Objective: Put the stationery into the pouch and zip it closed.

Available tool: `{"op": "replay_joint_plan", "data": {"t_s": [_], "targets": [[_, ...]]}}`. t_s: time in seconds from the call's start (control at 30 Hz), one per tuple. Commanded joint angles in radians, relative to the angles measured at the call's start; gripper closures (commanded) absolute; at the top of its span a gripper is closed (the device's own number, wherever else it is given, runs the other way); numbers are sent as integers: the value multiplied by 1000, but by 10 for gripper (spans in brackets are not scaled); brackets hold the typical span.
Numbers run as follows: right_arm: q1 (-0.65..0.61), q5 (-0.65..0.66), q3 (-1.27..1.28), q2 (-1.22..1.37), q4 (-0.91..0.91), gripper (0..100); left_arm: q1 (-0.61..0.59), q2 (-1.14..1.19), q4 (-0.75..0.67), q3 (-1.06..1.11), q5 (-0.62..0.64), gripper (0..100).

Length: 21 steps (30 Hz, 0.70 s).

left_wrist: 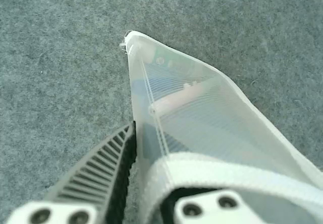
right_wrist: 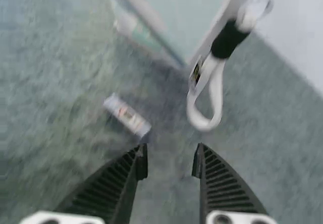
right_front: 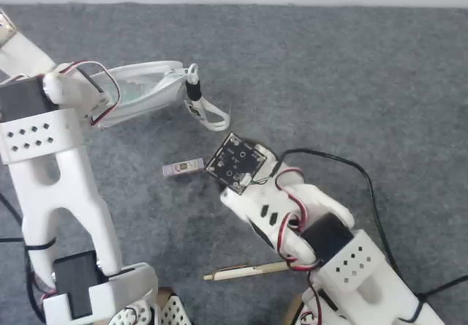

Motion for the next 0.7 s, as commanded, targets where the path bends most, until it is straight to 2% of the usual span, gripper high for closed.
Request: {"op": "replay_joint_plan", "data": {"t_s": [0.0, 0.27, 0.4, 0.67], "targets": [[-48, -38, -14, -33, 140, 858, -8, -66, -44, -7, 17, 989], [-260, -89, 6, -22, 357, 858, -9, -66, -49, -4, 18, 989], [-367, -91, 44, 61, 363, 857, -9, -66, -49, -4, 18, 989], [-481, -91, 46, 321, 285, 857, -17, -66, -49, -4, 18, 989]]}}
